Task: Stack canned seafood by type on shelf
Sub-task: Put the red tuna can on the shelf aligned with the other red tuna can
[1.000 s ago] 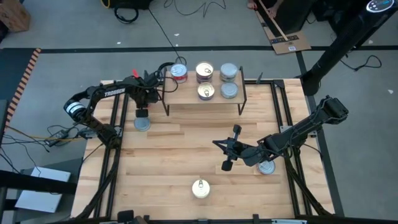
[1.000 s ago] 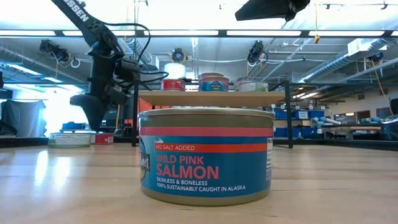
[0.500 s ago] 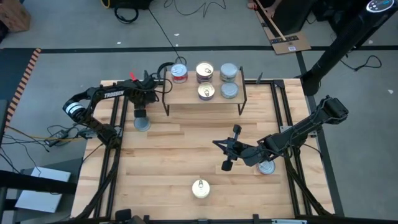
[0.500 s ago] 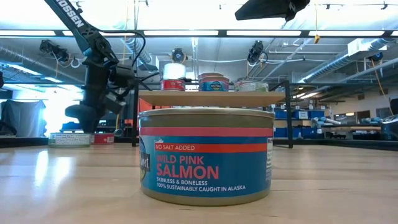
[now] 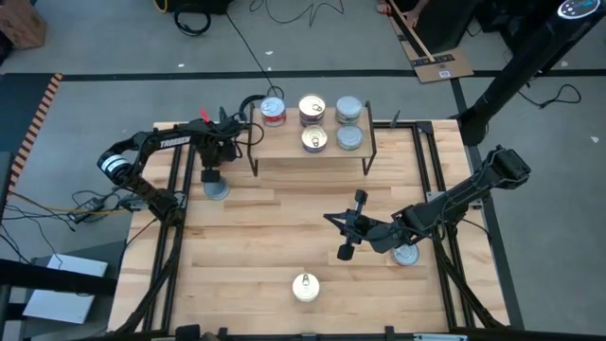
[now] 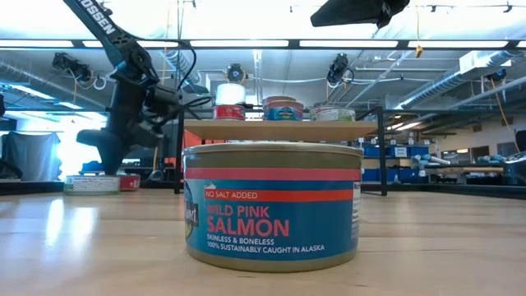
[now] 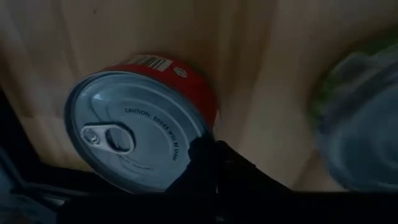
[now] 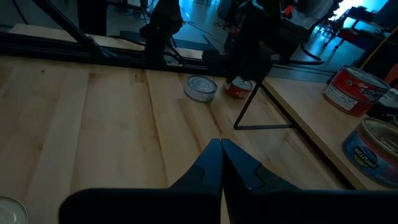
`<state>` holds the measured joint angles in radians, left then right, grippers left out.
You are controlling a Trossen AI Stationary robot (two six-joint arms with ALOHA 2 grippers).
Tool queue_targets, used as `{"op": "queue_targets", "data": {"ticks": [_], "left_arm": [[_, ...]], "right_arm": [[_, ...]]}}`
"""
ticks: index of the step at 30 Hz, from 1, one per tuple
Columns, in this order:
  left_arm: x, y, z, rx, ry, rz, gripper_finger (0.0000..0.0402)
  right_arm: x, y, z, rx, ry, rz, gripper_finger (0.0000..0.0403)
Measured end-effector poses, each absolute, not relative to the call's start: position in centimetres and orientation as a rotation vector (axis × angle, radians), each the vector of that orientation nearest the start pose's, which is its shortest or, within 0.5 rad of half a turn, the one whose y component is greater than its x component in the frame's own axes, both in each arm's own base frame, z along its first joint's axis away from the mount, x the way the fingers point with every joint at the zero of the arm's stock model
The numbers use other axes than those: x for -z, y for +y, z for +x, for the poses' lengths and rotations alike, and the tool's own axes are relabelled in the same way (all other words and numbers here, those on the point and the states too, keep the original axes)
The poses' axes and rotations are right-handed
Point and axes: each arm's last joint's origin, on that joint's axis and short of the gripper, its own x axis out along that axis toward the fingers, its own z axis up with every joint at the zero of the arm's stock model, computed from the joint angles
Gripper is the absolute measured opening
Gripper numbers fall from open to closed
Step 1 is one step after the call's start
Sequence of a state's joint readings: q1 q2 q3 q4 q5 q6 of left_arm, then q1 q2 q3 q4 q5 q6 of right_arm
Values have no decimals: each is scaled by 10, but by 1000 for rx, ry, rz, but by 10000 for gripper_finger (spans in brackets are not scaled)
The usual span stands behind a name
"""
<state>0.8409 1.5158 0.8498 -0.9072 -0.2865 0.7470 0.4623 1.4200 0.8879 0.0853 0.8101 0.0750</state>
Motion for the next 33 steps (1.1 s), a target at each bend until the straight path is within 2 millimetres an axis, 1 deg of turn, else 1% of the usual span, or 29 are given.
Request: {"op": "queue_targets", "data": {"ticks": [6, 9, 13, 22, 26, 33], "left_arm": [[-181, 177, 159, -199, 1726, -13, 1], [-184, 173, 161, -176, 1712, -60, 1], [-185, 166, 162, -163, 1742, -91, 1], [-188, 150, 167, -121, 1789, -115, 0], [-191, 141, 171, -98, 1790, -89, 0], [-200, 120, 176, -35, 1781, -70, 0]], "right_arm": [[-254, 116, 279, 354, 347, -193, 11], [-254, 116, 279, 355, 345, -191, 13], [-254, 116, 279, 354, 346, -196, 12], [-254, 116, 279, 354, 346, -198, 13], [-254, 116, 279, 354, 346, -198, 11], [-254, 116, 279, 353, 345, -198, 12]]}}
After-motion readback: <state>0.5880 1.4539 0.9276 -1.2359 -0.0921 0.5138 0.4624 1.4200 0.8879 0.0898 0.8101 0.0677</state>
